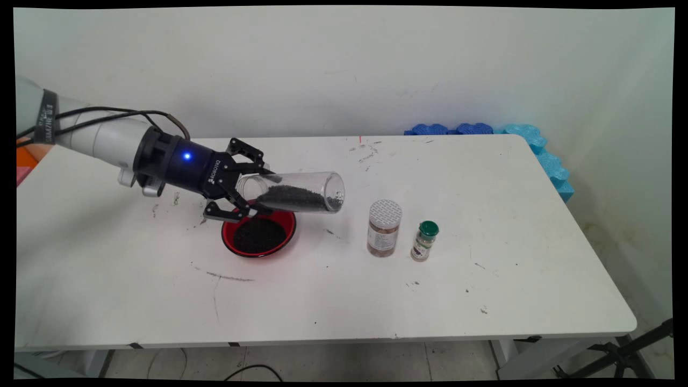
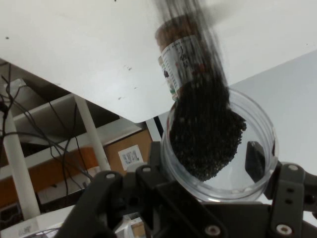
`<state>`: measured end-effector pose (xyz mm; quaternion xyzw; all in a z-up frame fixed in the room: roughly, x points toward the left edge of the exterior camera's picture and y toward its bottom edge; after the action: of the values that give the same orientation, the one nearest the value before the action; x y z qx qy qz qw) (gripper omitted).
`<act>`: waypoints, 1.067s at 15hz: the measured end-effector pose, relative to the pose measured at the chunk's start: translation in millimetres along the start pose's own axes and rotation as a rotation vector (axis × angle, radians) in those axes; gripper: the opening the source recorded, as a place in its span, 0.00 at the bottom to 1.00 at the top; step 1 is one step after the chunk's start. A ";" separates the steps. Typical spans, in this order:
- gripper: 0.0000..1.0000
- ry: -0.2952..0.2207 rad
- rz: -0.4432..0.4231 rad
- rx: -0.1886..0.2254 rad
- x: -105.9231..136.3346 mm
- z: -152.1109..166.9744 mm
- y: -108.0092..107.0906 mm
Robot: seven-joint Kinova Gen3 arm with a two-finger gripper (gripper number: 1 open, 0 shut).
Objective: Pour the black seasoning powder in the red bowl
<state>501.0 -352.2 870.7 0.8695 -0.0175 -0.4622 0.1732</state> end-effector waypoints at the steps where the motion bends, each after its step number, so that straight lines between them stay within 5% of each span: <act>1: 0.00 0.002 0.008 0.000 0.4 -0.1 0.1; 8: 0.00 0.012 0.193 0.019 2.7 -0.4 3.7; 16: 0.00 0.018 0.611 0.013 -7.8 -0.9 26.4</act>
<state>500.7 -375.2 885.8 0.8291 -0.2797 -0.3809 0.2988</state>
